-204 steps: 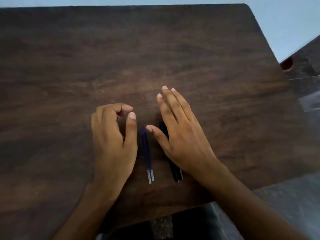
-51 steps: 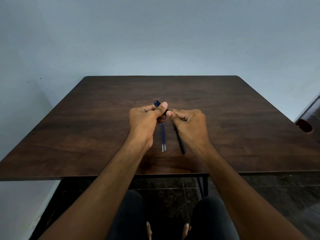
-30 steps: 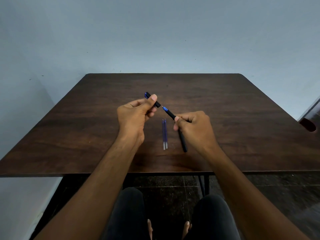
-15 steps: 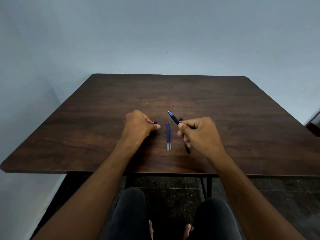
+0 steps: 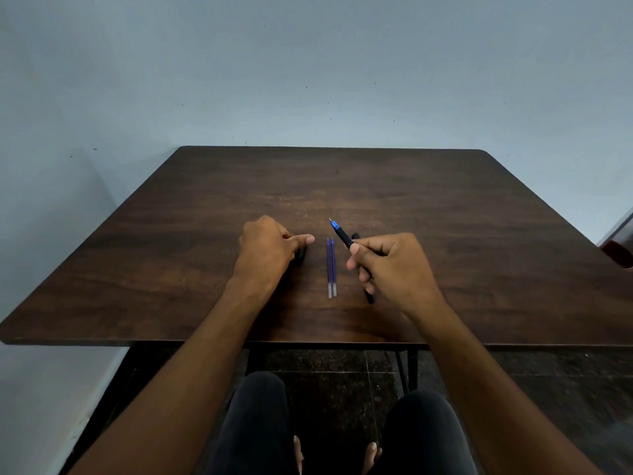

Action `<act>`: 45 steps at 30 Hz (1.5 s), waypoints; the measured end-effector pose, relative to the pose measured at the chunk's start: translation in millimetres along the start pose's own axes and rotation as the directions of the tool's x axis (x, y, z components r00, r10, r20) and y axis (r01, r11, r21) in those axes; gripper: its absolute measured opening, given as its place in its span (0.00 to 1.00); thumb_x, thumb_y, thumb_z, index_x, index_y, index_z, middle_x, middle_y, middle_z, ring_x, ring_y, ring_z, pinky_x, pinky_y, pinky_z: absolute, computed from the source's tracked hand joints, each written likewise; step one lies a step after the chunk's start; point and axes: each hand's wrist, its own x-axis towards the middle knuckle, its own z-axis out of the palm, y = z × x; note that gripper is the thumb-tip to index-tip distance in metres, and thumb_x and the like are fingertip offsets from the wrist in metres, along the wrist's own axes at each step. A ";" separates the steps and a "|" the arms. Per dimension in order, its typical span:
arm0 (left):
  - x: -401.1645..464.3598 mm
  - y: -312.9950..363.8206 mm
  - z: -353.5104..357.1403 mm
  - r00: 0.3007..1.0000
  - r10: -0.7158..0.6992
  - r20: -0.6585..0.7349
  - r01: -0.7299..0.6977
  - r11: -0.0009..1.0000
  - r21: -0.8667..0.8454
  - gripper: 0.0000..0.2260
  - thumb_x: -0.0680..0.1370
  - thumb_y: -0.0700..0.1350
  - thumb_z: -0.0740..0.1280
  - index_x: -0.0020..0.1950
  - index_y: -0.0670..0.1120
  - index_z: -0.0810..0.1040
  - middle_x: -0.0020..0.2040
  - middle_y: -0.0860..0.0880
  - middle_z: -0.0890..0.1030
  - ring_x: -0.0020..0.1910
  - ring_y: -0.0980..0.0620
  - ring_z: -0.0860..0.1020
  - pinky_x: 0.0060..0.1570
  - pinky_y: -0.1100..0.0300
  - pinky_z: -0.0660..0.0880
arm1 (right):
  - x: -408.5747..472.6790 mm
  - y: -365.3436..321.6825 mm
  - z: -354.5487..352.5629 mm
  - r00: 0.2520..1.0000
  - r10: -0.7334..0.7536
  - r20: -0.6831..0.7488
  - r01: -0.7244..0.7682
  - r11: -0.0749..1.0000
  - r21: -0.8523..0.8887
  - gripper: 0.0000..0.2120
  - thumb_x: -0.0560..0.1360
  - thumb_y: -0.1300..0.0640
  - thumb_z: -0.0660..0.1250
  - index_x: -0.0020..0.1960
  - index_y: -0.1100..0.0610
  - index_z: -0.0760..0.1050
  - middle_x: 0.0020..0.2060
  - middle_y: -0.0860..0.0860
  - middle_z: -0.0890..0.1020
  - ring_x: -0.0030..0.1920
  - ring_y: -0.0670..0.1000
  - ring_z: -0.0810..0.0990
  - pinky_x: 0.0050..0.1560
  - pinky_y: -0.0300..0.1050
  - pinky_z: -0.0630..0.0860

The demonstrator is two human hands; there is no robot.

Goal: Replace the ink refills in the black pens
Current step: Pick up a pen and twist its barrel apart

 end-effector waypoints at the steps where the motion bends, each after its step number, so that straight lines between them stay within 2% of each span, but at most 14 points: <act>1: -5.2 -0.6 -1.3 0.998 0.056 -0.022 -0.057 0.996 -0.071 0.13 0.72 0.55 0.76 0.35 0.46 0.85 0.28 0.50 0.81 0.27 0.56 0.76 0.31 0.62 0.72 | -0.5 -0.4 0.2 1.000 0.003 0.004 -0.003 1.000 0.023 0.16 0.81 0.59 0.66 0.36 0.58 0.83 0.26 0.54 0.79 0.22 0.45 0.73 0.28 0.41 0.72; 3: -18.4 0.5 -1.9 0.989 0.139 -0.056 -0.150 0.948 -0.282 0.06 0.75 0.51 0.75 0.42 0.49 0.87 0.31 0.52 0.83 0.30 0.57 0.77 0.35 0.62 0.75 | -1.0 -1.7 1.0 1.000 0.013 0.009 -0.013 0.995 0.096 0.14 0.81 0.60 0.66 0.39 0.58 0.84 0.30 0.58 0.82 0.25 0.48 0.74 0.28 0.43 0.73; 5: -31.6 3.7 0.9 0.987 0.160 -0.016 -0.145 0.842 -0.520 0.04 0.77 0.46 0.73 0.49 0.49 0.87 0.36 0.53 0.85 0.34 0.59 0.79 0.39 0.61 0.77 | -1.3 -3.4 2.6 0.999 0.029 0.026 -0.034 0.981 0.189 0.11 0.81 0.62 0.66 0.44 0.58 0.85 0.34 0.58 0.84 0.29 0.49 0.74 0.28 0.43 0.72; 9: -44.7 9.9 4.2 0.962 0.190 0.195 0.029 0.643 -0.766 0.08 0.79 0.41 0.68 0.56 0.46 0.85 0.49 0.47 0.88 0.48 0.55 0.83 0.46 0.62 0.76 | -0.5 -4.4 6.5 0.996 0.024 0.087 -0.048 0.959 0.278 0.09 0.81 0.63 0.65 0.51 0.63 0.84 0.32 0.54 0.83 0.28 0.47 0.74 0.27 0.41 0.70; 11: -44.4 9.8 2.5 0.941 0.211 0.264 0.100 0.573 -0.814 0.11 0.80 0.40 0.67 0.60 0.43 0.83 0.55 0.43 0.86 0.49 0.53 0.82 0.46 0.64 0.74 | -0.6 -4.0 7.0 0.993 0.015 0.117 -0.048 0.956 0.291 0.10 0.82 0.63 0.65 0.50 0.65 0.84 0.32 0.54 0.83 0.27 0.47 0.73 0.26 0.40 0.70; 14: -42.8 9.3 0.8 0.928 0.209 0.309 0.161 0.524 -0.836 0.11 0.80 0.39 0.66 0.61 0.41 0.83 0.57 0.43 0.85 0.46 0.55 0.81 0.44 0.66 0.74 | -0.5 -2.4 5.0 0.987 0.018 0.158 -0.065 0.951 0.302 0.10 0.82 0.63 0.65 0.50 0.66 0.84 0.32 0.55 0.82 0.28 0.49 0.72 0.26 0.40 0.69; 22: -42.5 15.9 7.0 0.973 0.066 0.220 0.156 0.513 -0.844 0.03 0.74 0.41 0.73 0.46 0.44 0.87 0.44 0.50 0.87 0.38 0.61 0.81 0.46 0.62 0.74 | 3.8 5.6 7.4 0.990 -0.042 0.138 0.010 0.975 0.221 0.09 0.82 0.61 0.66 0.50 0.61 0.85 0.30 0.52 0.81 0.29 0.48 0.73 0.28 0.39 0.69; 28: -40.0 17.4 8.5 0.976 -0.034 0.216 0.203 0.513 -0.834 0.13 0.62 0.50 0.79 0.40 0.43 0.85 0.32 0.50 0.80 0.32 0.57 0.75 0.40 0.61 0.73 | 6.6 5.7 8.7 0.989 -0.037 0.141 0.008 0.979 0.202 0.09 0.82 0.60 0.66 0.51 0.61 0.85 0.31 0.51 0.81 0.29 0.46 0.73 0.28 0.40 0.69; 31: -42.0 16.7 7.7 0.962 0.040 0.271 0.210 0.529 -0.822 0.11 0.70 0.50 0.76 0.45 0.44 0.84 0.38 0.49 0.84 0.35 0.58 0.78 0.44 0.61 0.71 | 6.4 5.1 8.8 0.990 -0.040 0.139 0.007 0.973 0.229 0.09 0.82 0.61 0.65 0.50 0.61 0.85 0.32 0.54 0.81 0.28 0.47 0.73 0.27 0.39 0.69; 34: -43.0 14.4 3.5 0.927 0.174 0.333 0.197 0.529 -0.825 0.10 0.79 0.43 0.67 0.60 0.45 0.83 0.55 0.49 0.86 0.44 0.59 0.80 0.48 0.60 0.68 | 6.6 7.1 9.4 0.991 -0.045 0.124 0.016 0.974 0.224 0.11 0.82 0.61 0.65 0.48 0.62 0.85 0.32 0.58 0.80 0.29 0.51 0.72 0.28 0.41 0.69; 36: -43.4 13.4 1.7 0.914 0.207 0.348 0.190 0.540 -0.820 0.12 0.81 0.40 0.65 0.62 0.45 0.82 0.58 0.49 0.86 0.44 0.60 0.80 0.48 0.59 0.68 | 6.8 7.9 9.4 0.991 -0.046 0.126 0.018 0.975 0.220 0.11 0.82 0.61 0.65 0.48 0.62 0.85 0.32 0.57 0.80 0.29 0.50 0.73 0.28 0.41 0.69; 39: -44.5 14.4 2.8 0.934 0.156 0.322 0.208 0.496 -0.843 0.09 0.78 0.40 0.68 0.57 0.45 0.84 0.52 0.49 0.87 0.40 0.59 0.81 0.47 0.61 0.69 | 7.5 8.3 11.1 0.991 -0.043 0.126 0.013 0.972 0.235 0.10 0.82 0.61 0.65 0.50 0.61 0.85 0.31 0.52 0.81 0.29 0.47 0.74 0.29 0.41 0.70; 42: -43.4 16.1 4.6 0.957 0.088 0.275 0.207 0.458 -0.865 0.09 0.70 0.45 0.76 0.48 0.46 0.85 0.44 0.49 0.86 0.41 0.55 0.80 0.47 0.60 0.70 | 6.8 6.8 12.5 0.991 -0.050 0.121 0.020 0.970 0.243 0.09 0.82 0.61 0.66 0.53 0.61 0.85 0.31 0.50 0.82 0.30 0.46 0.74 0.29 0.41 0.71; 45: -41.5 17.0 7.0 0.967 0.058 0.247 0.193 0.464 -0.865 0.12 0.64 0.49 0.79 0.42 0.46 0.82 0.35 0.50 0.83 0.36 0.56 0.77 0.44 0.59 0.69 | 4.4 4.8 11.5 0.990 -0.064 0.126 0.032 0.970 0.242 0.10 0.81 0.60 0.66 0.49 0.63 0.85 0.34 0.63 0.82 0.31 0.52 0.74 0.29 0.42 0.71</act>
